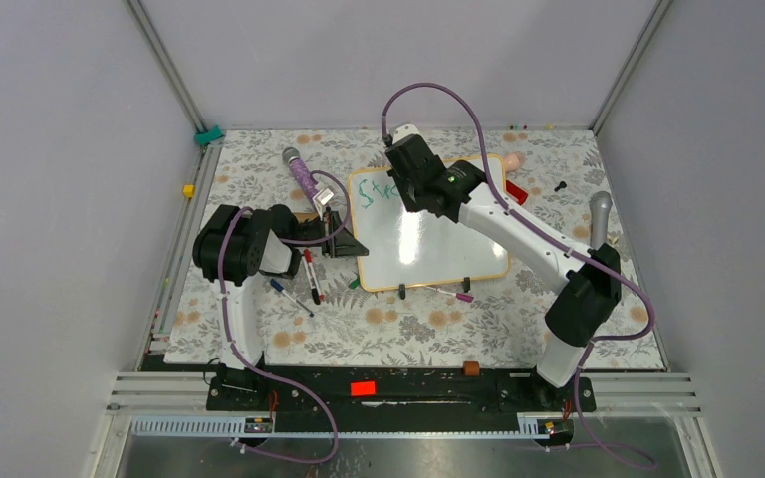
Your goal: Write a sentence on the whiteboard
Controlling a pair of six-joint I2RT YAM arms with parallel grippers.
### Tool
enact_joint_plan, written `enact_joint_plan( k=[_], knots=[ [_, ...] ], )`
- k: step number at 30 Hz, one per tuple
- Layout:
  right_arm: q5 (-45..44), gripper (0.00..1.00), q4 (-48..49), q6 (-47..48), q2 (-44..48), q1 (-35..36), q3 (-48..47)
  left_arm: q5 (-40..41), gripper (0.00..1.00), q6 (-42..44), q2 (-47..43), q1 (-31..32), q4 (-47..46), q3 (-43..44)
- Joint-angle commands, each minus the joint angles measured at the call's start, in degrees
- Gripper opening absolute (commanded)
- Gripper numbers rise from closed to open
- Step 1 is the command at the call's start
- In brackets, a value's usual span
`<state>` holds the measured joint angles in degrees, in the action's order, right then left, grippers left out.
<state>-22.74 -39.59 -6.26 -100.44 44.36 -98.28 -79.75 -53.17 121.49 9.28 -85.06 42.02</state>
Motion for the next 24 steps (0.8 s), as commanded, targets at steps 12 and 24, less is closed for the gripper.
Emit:
enact_joint_plan(
  k=[12,24],
  knots=[
    [-0.33,0.00,-1.14,1.50,-2.69,-1.87,-6.44,-2.37,0.00,0.39,-0.20,0.03,0.24,-0.04],
    [-1.17,0.00,-1.63,0.91,-1.40,-3.20,-4.96,-2.34,0.00,0.41,-0.11,-0.07,0.24,-0.02]
  ],
)
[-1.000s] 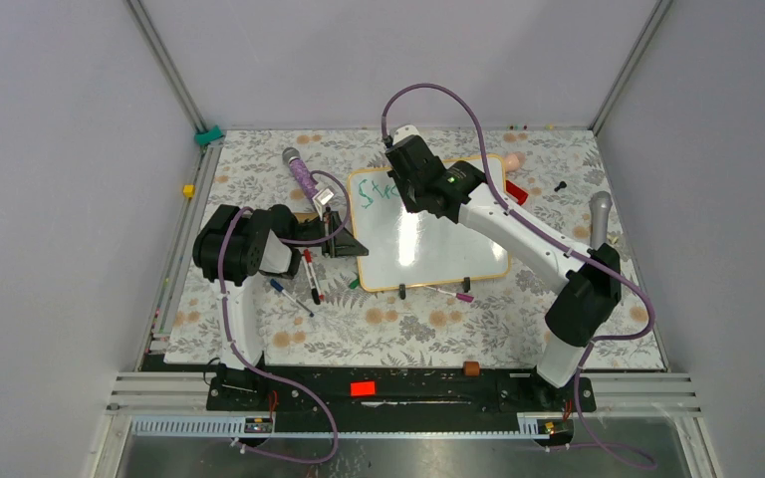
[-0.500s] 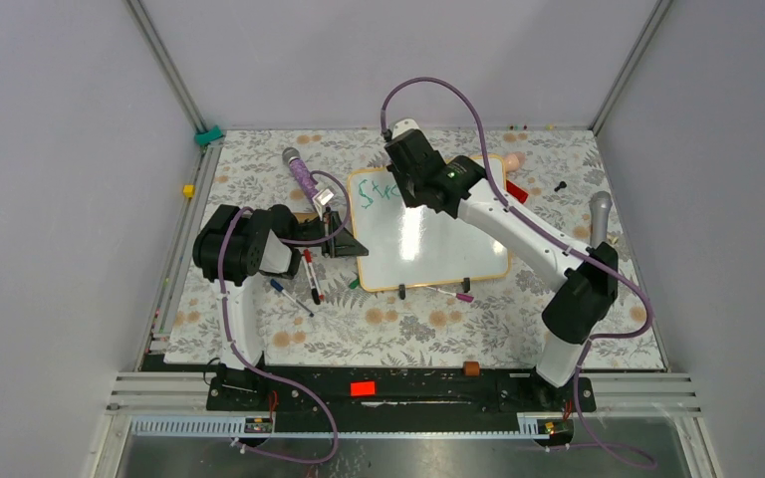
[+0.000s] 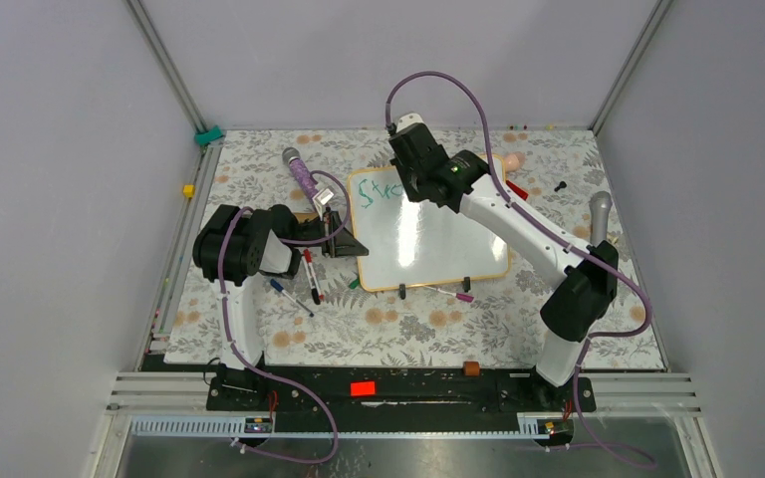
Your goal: Write a sentence on the whiteboard
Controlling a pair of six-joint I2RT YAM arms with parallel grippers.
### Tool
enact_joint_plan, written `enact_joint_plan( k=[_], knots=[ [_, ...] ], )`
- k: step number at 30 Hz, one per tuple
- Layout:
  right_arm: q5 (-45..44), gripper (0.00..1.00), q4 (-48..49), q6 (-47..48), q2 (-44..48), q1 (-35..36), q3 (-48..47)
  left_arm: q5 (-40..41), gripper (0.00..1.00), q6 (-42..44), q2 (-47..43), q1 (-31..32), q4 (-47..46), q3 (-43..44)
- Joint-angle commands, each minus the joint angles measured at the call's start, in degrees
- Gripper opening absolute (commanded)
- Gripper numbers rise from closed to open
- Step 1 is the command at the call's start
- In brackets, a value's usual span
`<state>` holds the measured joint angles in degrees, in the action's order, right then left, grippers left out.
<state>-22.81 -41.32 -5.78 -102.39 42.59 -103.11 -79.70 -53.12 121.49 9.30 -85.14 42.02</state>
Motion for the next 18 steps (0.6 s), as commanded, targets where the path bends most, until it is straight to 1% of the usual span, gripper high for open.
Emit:
enact_joint_plan(
  k=[1,8,15,18],
  knots=[
    [-0.87,0.00,0.07,0.41,0.73,-1.44,0.18,-2.32,0.00,0.37,-0.10,-0.06,0.35,-0.01],
    [-0.03,0.00,0.70,-0.49,2.46,-1.45,3.54,-2.36,0.00,0.33,-0.16,-0.08,0.32,-0.08],
    [2.79,0.00,1.70,-1.78,3.68,-1.36,7.01,-2.38,0.00,0.41,-0.20,-0.08,0.32,-0.07],
    [2.70,0.00,1.77,-1.83,3.53,-1.38,7.24,-2.38,0.00,0.40,-0.20,-0.08,0.33,-0.09]
  ],
)
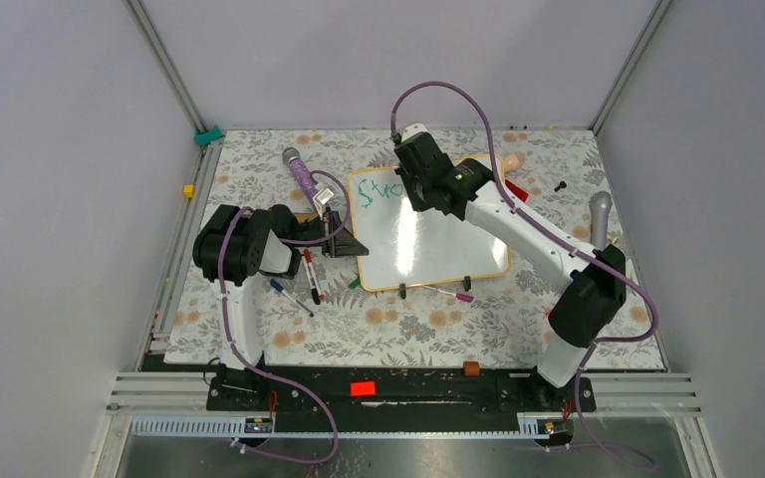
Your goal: Write a sentence on the whiteboard
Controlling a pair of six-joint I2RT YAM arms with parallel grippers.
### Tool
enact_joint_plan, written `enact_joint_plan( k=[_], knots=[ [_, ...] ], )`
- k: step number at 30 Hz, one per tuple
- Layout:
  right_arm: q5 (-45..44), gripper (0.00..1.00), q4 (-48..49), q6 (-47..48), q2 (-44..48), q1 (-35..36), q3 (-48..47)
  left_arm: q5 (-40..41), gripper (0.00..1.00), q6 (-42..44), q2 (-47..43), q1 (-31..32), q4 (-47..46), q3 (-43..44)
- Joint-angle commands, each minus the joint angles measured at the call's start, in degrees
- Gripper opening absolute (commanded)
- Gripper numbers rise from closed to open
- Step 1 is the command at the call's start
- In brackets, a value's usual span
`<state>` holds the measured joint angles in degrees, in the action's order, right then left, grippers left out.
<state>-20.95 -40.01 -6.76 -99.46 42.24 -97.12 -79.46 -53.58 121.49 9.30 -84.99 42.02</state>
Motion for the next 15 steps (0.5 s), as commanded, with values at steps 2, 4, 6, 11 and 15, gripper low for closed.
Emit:
enact_joint_plan(
  k=[2,4,6,11,15],
  knots=[
    [0.33,0.00,0.46,-0.71,0.93,-1.06,0.91,-2.55,0.00,0.87,-0.20,-0.12,0.19,-0.03],
    [-0.32,0.00,0.38,-0.39,1.38,-1.07,0.34,-2.63,0.00,0.86,-0.20,-0.09,0.18,-0.05],
    [-0.48,0.00,0.15,0.03,1.97,-1.04,-0.63,-2.63,0.00,0.92,-0.20,-0.12,0.23,-0.10],
    [-0.28,0.00,-0.16,0.43,3.76,-1.08,-1.43,-2.57,0.00,0.92,-0.25,-0.09,0.18,-0.14],
    [0.10,0.00,-0.16,0.29,4.80,-1.18,-1.43,-2.60,0.00,0.85,-0.14,-0.15,0.18,-0.10]
  ],
)
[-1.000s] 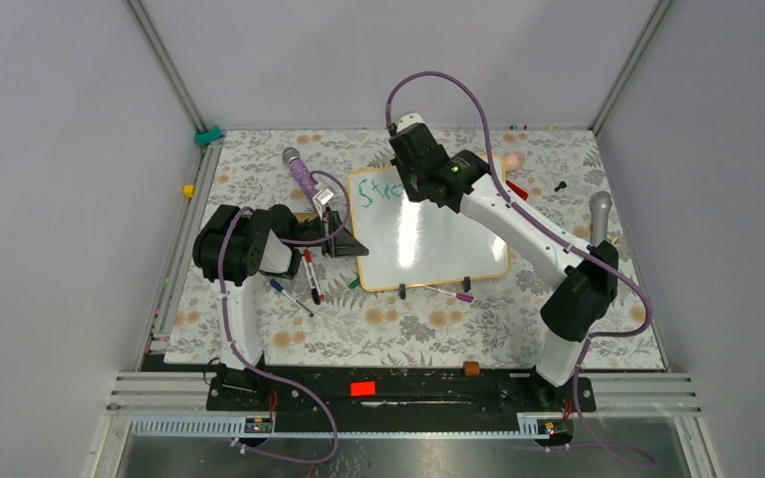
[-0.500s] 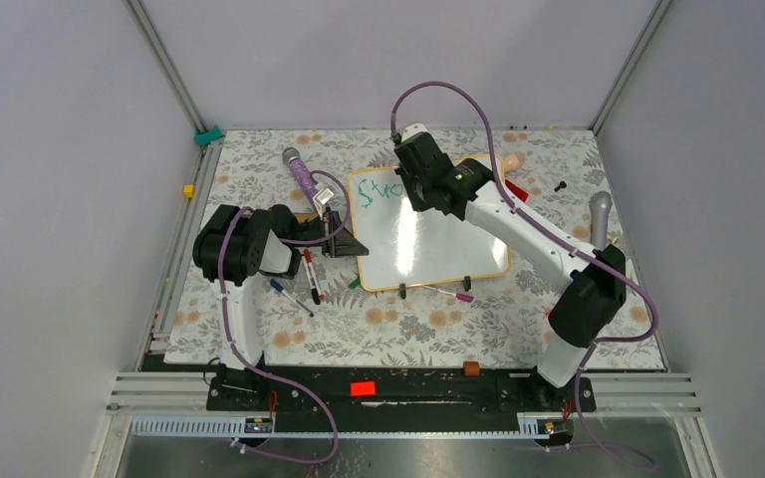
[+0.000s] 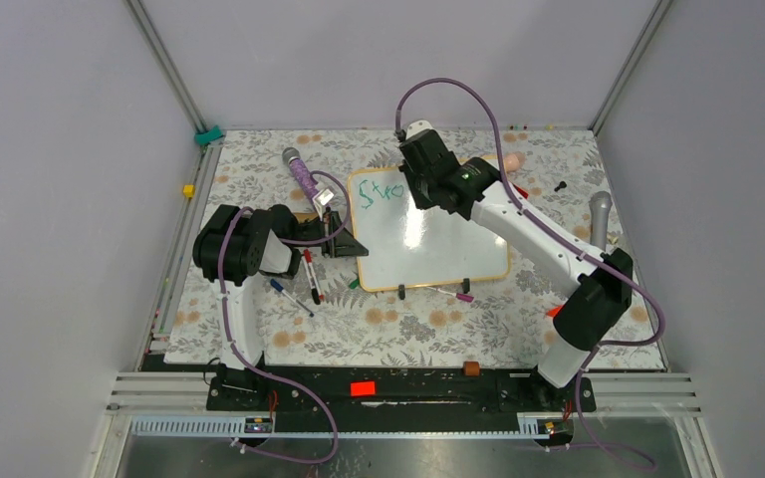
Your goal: Write a sentence on the whiteboard
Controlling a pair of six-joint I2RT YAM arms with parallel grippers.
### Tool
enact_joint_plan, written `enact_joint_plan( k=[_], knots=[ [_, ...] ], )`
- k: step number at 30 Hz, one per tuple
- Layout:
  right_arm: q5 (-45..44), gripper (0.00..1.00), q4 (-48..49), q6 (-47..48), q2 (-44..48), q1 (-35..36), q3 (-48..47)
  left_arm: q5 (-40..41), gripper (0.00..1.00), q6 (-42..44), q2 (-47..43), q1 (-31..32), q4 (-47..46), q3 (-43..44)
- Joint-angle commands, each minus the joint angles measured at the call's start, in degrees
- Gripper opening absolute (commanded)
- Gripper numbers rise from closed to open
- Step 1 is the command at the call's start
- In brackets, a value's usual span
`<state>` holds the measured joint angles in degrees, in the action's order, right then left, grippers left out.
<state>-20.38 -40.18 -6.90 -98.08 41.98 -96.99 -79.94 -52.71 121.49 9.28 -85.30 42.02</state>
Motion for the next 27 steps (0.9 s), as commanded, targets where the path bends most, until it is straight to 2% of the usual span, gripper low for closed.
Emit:
enact_joint_plan(
  k=[1,27],
  knots=[
    [-0.59,0.00,0.01,0.46,3.50,-0.93,-1.69,-2.13,0.00,-0.03,-0.19,-0.17,0.46,-0.10],
    [-5.09,0.00,-0.84,1.93,-0.74,-2.18,-5.08,-2.15,0.00,-0.01,-0.33,-0.25,0.48,-0.18]
  ],
)
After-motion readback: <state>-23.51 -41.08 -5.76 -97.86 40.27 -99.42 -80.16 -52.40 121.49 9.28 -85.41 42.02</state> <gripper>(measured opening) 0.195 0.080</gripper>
